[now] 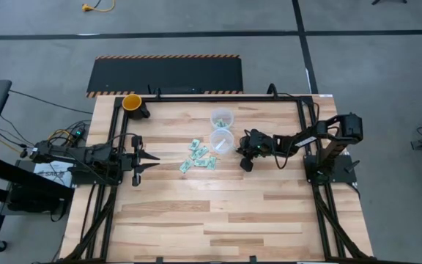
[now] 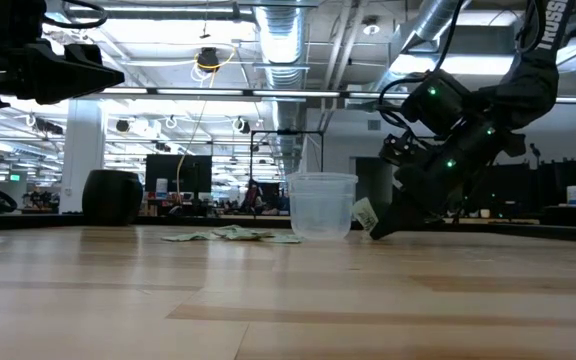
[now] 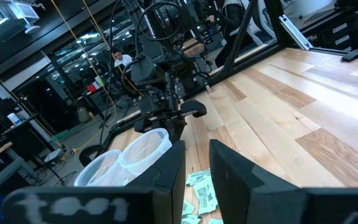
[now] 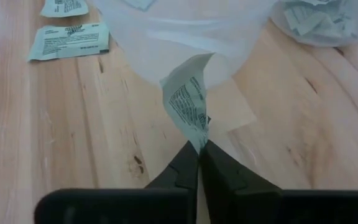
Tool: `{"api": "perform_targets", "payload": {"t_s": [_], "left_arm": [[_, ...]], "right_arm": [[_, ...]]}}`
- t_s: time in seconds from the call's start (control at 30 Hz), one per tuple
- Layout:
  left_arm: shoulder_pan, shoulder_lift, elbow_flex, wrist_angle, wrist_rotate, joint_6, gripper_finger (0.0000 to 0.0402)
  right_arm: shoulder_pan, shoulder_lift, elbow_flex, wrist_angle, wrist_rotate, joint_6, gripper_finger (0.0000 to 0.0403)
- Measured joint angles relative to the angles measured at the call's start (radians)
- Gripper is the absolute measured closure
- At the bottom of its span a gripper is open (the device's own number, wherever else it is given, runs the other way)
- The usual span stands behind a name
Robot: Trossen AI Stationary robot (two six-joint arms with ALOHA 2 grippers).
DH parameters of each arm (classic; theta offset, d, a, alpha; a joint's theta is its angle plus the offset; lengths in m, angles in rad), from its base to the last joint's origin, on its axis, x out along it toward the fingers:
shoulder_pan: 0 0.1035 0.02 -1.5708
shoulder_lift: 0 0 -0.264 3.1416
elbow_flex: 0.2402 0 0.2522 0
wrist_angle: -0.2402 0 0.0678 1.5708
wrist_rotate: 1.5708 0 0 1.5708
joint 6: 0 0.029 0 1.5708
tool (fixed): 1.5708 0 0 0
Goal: Pick and place items into bin
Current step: Put the green stevia packet into the top transparent bin
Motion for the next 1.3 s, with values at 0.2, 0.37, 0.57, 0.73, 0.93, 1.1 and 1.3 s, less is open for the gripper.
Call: {"api": "perform_targets", "payload": {"t_s": [0.2,0.37,0.57,0.73,0.93,1.1,1.3], "left_arm": [[0.0,0.0,0.0,0.0,0.0,0.0,0.034],[0.0,0.0,0.0,0.0,0.0,0.0,0.034],[0.0,0.0,0.0,0.0,0.0,0.0,0.034],[0.0,0.0,0.0,0.0,0.0,0.0,0.034],[0.0,0.0,0.0,0.0,0.0,0.0,0.034],[0.0,0.0,0.0,0.0,0.0,0.0,0.034],[0.0,0.0,0.0,0.0,0.0,0.0,0.034]], "right_arm": [[0.01,0.0,0.0,-0.005,-0.006,0.03,0.04],[0.035,-0.022,0.0,-0.051,-0.01,0.066,0.04],[0.081,-0.116,-0.005,-0.148,-0.034,0.094,0.0401],[0.11,-0.238,-0.005,-0.17,-0.014,0.082,0.0402],[0.095,-0.38,-0.004,-0.102,0.002,-0.047,0.0402],[0.035,-0.434,-0.003,0.061,0.002,-0.196,0.0402],[-0.087,-0.39,-0.002,0.344,0.004,-0.248,0.0402]]}}
